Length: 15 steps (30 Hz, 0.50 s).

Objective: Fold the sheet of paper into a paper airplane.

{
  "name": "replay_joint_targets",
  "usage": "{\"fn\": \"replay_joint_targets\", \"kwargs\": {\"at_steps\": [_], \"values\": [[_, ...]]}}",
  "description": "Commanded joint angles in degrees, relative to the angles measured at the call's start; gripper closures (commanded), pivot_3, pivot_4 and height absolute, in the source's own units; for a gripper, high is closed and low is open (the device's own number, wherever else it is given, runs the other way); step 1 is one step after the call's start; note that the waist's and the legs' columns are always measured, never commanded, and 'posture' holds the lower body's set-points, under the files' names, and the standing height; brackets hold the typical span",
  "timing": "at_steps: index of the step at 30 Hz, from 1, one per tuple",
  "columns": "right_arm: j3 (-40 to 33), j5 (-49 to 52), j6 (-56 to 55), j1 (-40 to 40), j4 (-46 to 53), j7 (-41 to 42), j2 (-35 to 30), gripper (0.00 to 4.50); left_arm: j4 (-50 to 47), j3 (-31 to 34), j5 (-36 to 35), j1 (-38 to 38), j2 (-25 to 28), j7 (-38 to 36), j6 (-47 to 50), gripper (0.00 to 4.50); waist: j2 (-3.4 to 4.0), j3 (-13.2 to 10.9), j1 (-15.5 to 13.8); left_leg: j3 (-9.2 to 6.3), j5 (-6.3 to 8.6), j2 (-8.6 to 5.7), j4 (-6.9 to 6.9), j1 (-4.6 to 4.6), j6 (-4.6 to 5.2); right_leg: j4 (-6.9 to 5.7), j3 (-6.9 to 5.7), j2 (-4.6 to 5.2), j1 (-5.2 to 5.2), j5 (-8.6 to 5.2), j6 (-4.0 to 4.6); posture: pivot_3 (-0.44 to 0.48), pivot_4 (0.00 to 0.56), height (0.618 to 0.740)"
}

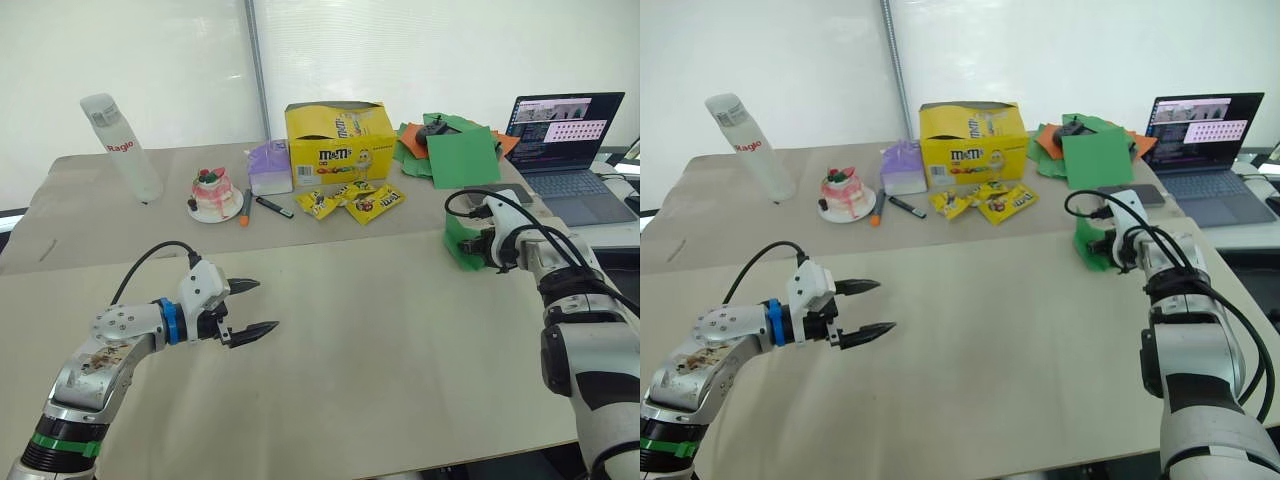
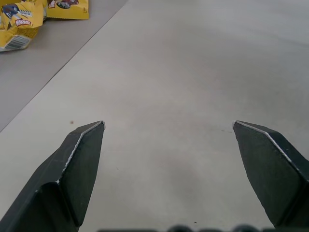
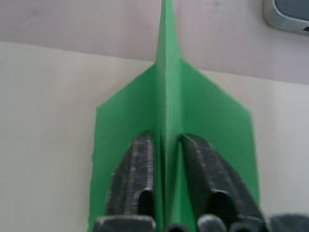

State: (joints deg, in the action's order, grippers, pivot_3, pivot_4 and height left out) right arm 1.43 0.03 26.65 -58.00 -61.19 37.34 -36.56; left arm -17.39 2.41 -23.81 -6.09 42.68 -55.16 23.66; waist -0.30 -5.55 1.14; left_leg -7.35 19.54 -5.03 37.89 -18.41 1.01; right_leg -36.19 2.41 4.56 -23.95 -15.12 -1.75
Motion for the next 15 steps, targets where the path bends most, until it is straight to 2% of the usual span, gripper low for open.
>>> {"fn": "replay_joint_targets", "kwargs": {"at_steps": [1,4,6,8,11,15], "values": [[-1.0,0.2,1.4,-2.6,5.4,1.7,-2.6,1.84,0.0,1.6,-0.7,-0.4,0.0,-0.6,-1.9,0.00,0.02,0.0,0.0,0.00,0.00,0.00,0.00,0.00,0.00,0.00,0.00,0.00,0.00,0.00,0.00,0.000,0.150,0.740],[-1.9,1.2,4.3,-2.4,11.1,3.0,-4.0,0.83,1.2,2.7,-1.5,-0.2,-0.2,-1.4,-2.9,0.00,0.05,0.0,-0.1,0.00,0.00,0.00,0.01,-0.03,0.00,-0.02,-0.01,0.00,-0.02,0.00,0.00,0.000,0.150,0.740],[-3.7,3.7,8.3,-2.2,20.2,4.6,-5.2,0.14,2.9,3.2,-1.8,-0.4,-0.3,-1.8,-3.6,0.00,0.08,0.0,-0.1,0.00,0.00,0.00,0.01,-0.03,0.00,-0.01,-0.04,0.00,-0.03,0.00,0.00,0.000,0.150,0.740],[-4.8,6.3,9.2,-0.1,29.3,7.0,-5.4,0.06,4.1,3.3,-2.0,-0.6,-0.6,-2.1,-4.2,0.00,0.14,0.0,-0.1,0.00,0.00,0.00,0.01,-0.05,0.00,-0.01,-0.05,-0.01,-0.05,0.00,0.00,0.000,0.150,0.740],[-4.7,12.1,7.2,9.8,48.5,13.6,-4.5,0.06,5.4,3.0,-1.8,-1.1,-1.4,-2.9,-5.8,0.00,0.10,0.1,-0.1,-0.05,0.01,0.03,0.00,-0.04,0.01,-0.02,-0.06,-0.05,-0.02,0.00,-0.01,0.000,0.150,0.740],[-4.7,16.8,10.7,22.2,65.8,12.6,-1.3,0.06,6.5,2.9,-0.9,-1.5,-2.2,-2.2,-6.9,0.00,-0.12,0.3,-0.6,-0.29,0.02,0.03,0.07,-0.03,0.02,-0.02,-0.08,-0.02,0.16,0.03,-0.03,0.000,0.150,0.740]]}}
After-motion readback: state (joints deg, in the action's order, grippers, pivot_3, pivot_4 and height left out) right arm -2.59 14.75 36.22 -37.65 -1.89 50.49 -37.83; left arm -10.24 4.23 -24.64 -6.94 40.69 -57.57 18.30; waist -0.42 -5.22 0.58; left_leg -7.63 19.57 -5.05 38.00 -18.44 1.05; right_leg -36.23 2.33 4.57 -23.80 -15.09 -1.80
